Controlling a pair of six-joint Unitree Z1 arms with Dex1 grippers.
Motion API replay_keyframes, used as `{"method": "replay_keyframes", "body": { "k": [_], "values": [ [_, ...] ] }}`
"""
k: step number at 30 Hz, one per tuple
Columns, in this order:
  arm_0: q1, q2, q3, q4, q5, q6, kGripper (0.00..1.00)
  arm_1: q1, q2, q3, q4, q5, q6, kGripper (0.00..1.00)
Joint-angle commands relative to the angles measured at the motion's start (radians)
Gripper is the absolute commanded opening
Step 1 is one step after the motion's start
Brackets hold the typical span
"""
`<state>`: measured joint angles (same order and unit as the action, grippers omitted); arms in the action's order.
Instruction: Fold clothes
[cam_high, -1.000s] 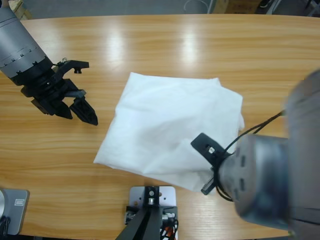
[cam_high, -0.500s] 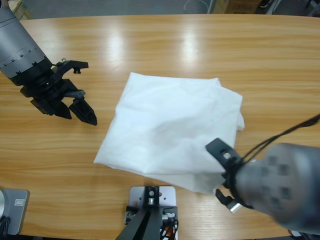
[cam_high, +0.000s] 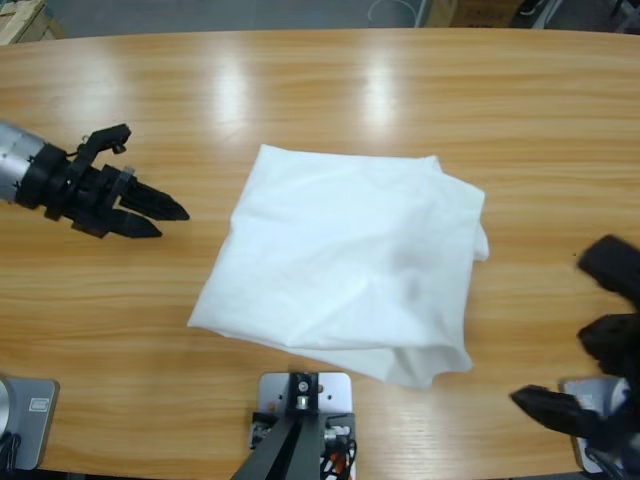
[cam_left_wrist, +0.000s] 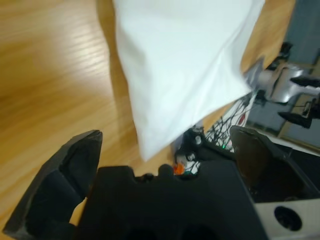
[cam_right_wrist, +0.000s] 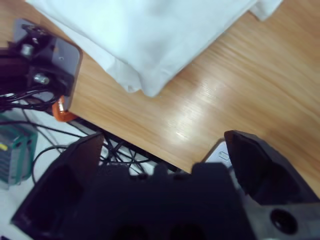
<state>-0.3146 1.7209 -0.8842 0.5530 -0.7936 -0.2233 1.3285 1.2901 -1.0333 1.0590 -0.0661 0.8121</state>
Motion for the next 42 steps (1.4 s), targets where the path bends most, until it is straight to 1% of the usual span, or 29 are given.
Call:
{"method": "replay_keyframes", "body": {
  "k": [1,5,7,12,16,25,26,27,30,31,35,39,42],
  "values": [
    [-0.043,0.160,0.167,-0.410,-0.055,-0.124,0.981,0.008,-0.134,-0.072,0.099,-0.031,0.002,1.000],
    [-0.125,0.223,0.137,-0.465,0.078,-0.204,0.972,0.008,-0.140,-0.113,0.150,-0.031,0.002,1.000],
    [-0.161,0.240,0.114,-0.492,0.098,-0.227,0.950,0.008,-0.146,-0.125,0.166,-0.033,0.002,1.000],
    [-0.180,0.310,0.045,-0.493,0.094,-0.235,0.950,0.008,-0.145,-0.128,0.171,-0.034,0.002,1.000],
    [-0.200,0.358,0.014,-0.507,0.059,-0.240,0.950,0.008,-0.144,-0.125,0.171,-0.036,0.001,1.000],
    [-0.271,0.365,0.014,-0.507,0.067,-0.303,0.938,0.001,-0.140,-0.116,0.164,-0.051,0.001,1.000],
    [-0.278,0.365,0.018,-0.507,0.068,-0.305,0.879,0.001,-0.140,-0.114,0.164,-0.052,0.001,1.000],
    [-0.280,0.363,0.024,-0.507,0.068,-0.306,0.777,0.001,-0.140,-0.113,0.163,-0.052,0.001,1.000],
    [-0.281,0.334,0.049,-0.507,0.074,-0.304,0.037,0.001,-0.140,-0.110,0.162,-0.054,0.001,1.000],
    [-0.281,0.320,0.059,-0.507,0.082,-0.304,0.000,0.001,-0.140,-0.110,0.162,-0.056,0.001,1.000],
    [-0.265,0.274,0.085,-0.507,0.103,-0.304,0.000,0.001,-0.141,-0.108,0.160,-0.061,0.001,1.000],
    [-0.236,0.261,0.102,-0.507,0.108,-0.303,0.000,0.001,-0.150,-0.101,0.156,-0.060,0.006,0.989],
    [-0.195,0.256,0.114,-0.507,0.106,-0.303,0.000,0.001,-0.161,-0.100,0.156,-0.059,0.007,0.982]
  ]
}}
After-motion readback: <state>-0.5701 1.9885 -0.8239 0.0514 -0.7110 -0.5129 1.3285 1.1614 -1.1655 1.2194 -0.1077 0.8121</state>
